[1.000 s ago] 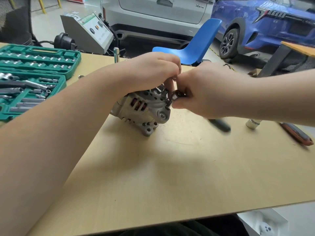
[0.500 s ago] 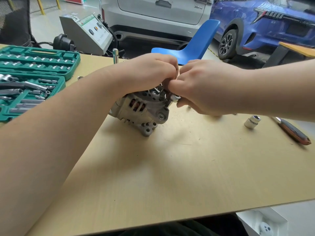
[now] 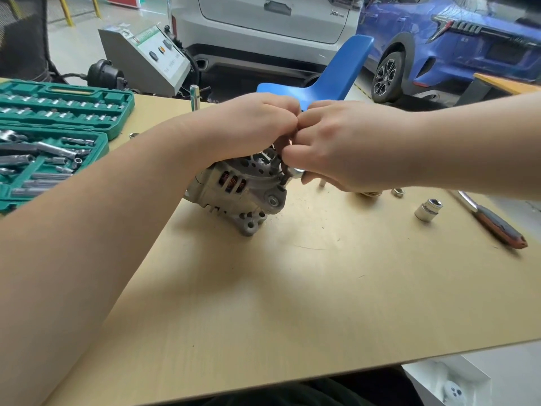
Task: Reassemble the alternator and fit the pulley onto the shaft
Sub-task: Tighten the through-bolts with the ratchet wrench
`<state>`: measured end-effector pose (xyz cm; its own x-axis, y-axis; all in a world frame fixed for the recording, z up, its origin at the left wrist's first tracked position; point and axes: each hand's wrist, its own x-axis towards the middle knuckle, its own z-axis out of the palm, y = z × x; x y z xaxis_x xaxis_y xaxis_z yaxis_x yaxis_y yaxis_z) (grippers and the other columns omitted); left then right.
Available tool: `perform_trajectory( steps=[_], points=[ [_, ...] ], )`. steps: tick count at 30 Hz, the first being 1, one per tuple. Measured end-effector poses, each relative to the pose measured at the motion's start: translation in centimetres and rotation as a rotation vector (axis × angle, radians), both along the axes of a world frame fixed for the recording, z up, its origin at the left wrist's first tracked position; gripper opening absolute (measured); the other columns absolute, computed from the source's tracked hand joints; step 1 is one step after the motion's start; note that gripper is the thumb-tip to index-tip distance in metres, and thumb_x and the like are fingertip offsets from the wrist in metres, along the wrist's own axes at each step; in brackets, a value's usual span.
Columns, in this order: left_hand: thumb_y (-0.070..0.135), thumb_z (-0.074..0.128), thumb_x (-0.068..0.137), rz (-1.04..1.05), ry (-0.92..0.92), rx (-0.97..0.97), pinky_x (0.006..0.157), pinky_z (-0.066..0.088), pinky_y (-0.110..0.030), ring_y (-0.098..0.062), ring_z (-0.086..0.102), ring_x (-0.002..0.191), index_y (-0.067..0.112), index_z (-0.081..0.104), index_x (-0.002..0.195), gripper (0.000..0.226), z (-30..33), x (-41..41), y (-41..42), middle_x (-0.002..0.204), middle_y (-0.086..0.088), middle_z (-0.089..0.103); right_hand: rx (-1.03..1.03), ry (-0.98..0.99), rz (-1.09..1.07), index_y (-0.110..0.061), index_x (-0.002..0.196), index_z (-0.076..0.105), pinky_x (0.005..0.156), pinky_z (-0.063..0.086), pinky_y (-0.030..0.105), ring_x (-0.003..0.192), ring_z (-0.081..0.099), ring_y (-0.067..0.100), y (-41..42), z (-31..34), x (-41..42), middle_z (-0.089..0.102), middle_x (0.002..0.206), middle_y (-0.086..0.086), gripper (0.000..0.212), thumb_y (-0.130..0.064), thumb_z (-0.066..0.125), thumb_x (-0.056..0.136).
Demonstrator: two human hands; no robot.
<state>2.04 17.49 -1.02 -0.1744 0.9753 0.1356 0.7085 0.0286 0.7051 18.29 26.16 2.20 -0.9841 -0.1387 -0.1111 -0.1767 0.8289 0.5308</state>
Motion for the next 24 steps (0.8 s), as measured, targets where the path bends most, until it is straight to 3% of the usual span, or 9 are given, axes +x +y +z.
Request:
perform_trajectory(
  steps=[2, 4, 8, 12, 15, 17, 19, 21, 24],
  points=[
    [0.025, 0.049, 0.090, 0.020, 0.002, 0.002, 0.068, 0.042, -0.034, -0.004, 0.056, 0.073, 0.026, 0.067, 0.089, 0.018, 0.0, 0.0, -0.1, 0.079, 0.011, 0.065, -0.091, 0.020, -0.241, -0.016, 0.100, 0.063, 0.077, 0.052, 0.044, 0.084, 0.059, 0.033, -0.7, 0.1, -0.3, 0.063, 0.080, 0.004, 0.018, -0.033, 0.065, 0.101],
    [0.021, 0.048, 0.092, 0.038, -0.007, 0.011, 0.065, 0.038, -0.033, 0.004, 0.054, 0.063, 0.027, 0.065, 0.085, 0.020, 0.0, -0.1, 0.0, 0.075, 0.018, 0.069, -0.275, 0.077, -0.570, -0.029, 0.081, 0.058, 0.056, 0.042, 0.033, 0.069, 0.057, 0.021, -1.3, -0.4, -0.6, 0.057, 0.066, -0.004, 0.026, -0.048, 0.069, 0.095],
    [0.017, 0.049, 0.093, 0.018, -0.012, -0.009, 0.064, 0.037, -0.032, 0.011, 0.057, 0.060, 0.027, 0.066, 0.085, 0.021, 0.2, 0.0, 0.0, 0.075, 0.020, 0.073, -0.695, 0.195, -0.948, -0.019, 0.065, 0.066, 0.045, 0.037, 0.022, 0.044, 0.063, 0.007, -2.0, -0.3, -1.8, 0.066, 0.047, -0.008, 0.043, -0.053, 0.075, 0.090],
    [0.024, 0.049, 0.087, 0.012, -0.034, -0.007, 0.074, 0.045, -0.035, -0.004, 0.062, 0.080, 0.026, 0.070, 0.087, 0.021, 0.1, 0.1, -0.1, 0.082, 0.019, 0.075, -0.334, 0.102, -0.708, -0.025, 0.075, 0.055, 0.054, 0.037, 0.030, 0.066, 0.058, 0.021, -2.0, -0.3, -1.1, 0.058, 0.067, -0.002, 0.037, -0.052, 0.071, 0.094],
    [0.022, 0.051, 0.088, 0.021, -0.014, -0.004, 0.067, 0.038, -0.032, -0.002, 0.053, 0.069, 0.027, 0.067, 0.082, 0.018, 0.2, 0.1, -0.1, 0.071, 0.019, 0.063, -0.049, 0.030, -0.211, -0.014, 0.097, 0.059, 0.075, 0.052, 0.043, 0.079, 0.058, 0.033, -0.9, -0.5, 0.2, 0.060, 0.076, 0.003, 0.014, -0.026, 0.065, 0.102],
    [0.017, 0.052, 0.092, 0.025, -0.009, 0.003, 0.065, 0.037, -0.031, -0.005, 0.051, 0.071, 0.025, 0.065, 0.081, 0.019, 0.2, 0.1, 0.1, 0.073, 0.014, 0.059, 0.034, 0.037, 0.047, -0.007, 0.093, 0.059, 0.085, 0.052, 0.046, 0.084, 0.059, 0.035, 0.1, -0.5, 0.4, 0.065, 0.078, 0.009, 0.012, -0.015, 0.064, 0.100],
    [0.017, 0.051, 0.092, 0.033, -0.005, 0.005, 0.065, 0.037, -0.032, -0.003, 0.052, 0.068, 0.026, 0.065, 0.082, 0.019, 0.2, 0.1, 0.1, 0.072, 0.014, 0.061, 0.004, 0.045, -0.058, -0.010, 0.096, 0.058, 0.082, 0.052, 0.046, 0.083, 0.058, 0.036, 0.0, -0.4, 0.2, 0.063, 0.078, 0.007, 0.018, -0.026, 0.062, 0.103],
    [0.017, 0.049, 0.092, 0.032, -0.012, -0.004, 0.064, 0.036, -0.032, 0.003, 0.052, 0.060, 0.027, 0.065, 0.084, 0.021, 0.2, 0.1, 0.0, 0.071, 0.020, 0.069, -0.141, 0.090, -0.391, -0.020, 0.094, 0.055, 0.067, 0.049, 0.040, 0.077, 0.057, 0.032, -0.9, -0.9, 0.2, 0.056, 0.073, -0.002, 0.026, -0.045, 0.063, 0.100],
    [0.016, 0.047, 0.092, 0.024, -0.024, -0.018, 0.062, 0.036, -0.032, 0.006, 0.054, 0.056, 0.027, 0.064, 0.085, 0.022, 0.3, 0.2, 0.0, 0.081, 0.018, 0.077, -0.581, 0.241, -0.820, -0.022, 0.073, 0.064, 0.043, 0.040, 0.024, 0.061, 0.068, 0.019, -1.6, -1.2, -1.0, 0.065, 0.057, -0.007, 0.039, -0.057, 0.071, 0.090]
  ],
)
